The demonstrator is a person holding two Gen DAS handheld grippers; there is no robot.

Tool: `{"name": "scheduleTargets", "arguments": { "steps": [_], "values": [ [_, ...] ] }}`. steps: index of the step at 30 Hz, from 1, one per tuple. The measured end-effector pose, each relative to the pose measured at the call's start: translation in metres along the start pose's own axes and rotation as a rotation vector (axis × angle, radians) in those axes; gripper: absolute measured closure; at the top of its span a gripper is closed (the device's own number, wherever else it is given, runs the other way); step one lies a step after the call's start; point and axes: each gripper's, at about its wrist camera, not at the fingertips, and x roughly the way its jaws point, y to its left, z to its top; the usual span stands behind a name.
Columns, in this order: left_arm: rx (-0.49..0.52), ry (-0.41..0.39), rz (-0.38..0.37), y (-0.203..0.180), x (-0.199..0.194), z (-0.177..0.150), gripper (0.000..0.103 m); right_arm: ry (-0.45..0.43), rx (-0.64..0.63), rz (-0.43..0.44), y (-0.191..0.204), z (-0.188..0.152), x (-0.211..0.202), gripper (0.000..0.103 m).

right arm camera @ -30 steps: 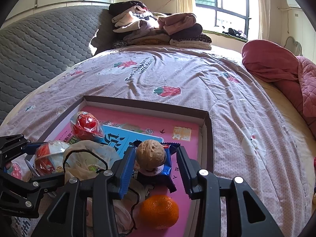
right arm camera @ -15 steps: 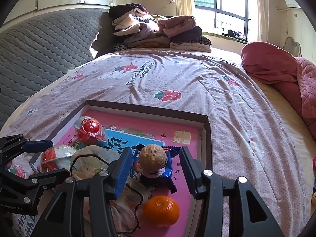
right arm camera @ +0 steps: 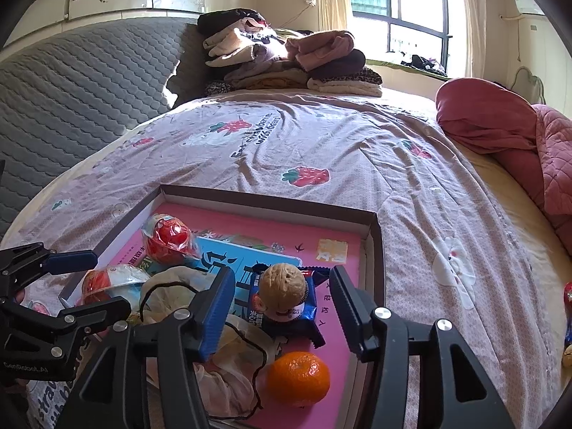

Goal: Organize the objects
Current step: 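Withdraw both open tools back from the tray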

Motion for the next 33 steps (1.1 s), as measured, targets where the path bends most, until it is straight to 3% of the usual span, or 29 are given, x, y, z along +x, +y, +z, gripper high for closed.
{"name": "scheduleTargets", "arguments": {
  "steps": [17,33],
  "values": [
    [-0.014,-0.058,0.06,-0.003,-0.03,-0.005,0.025,-0.068,0.039,0.012,0.011,0.002,-0.044,0.04],
    [-0.036,-0.113,0.1,-0.012,-0.079,-0.048,0.025,-0.118,0.07,0.005,0.026,-0.042,-0.104,0.037]
  ]
}}
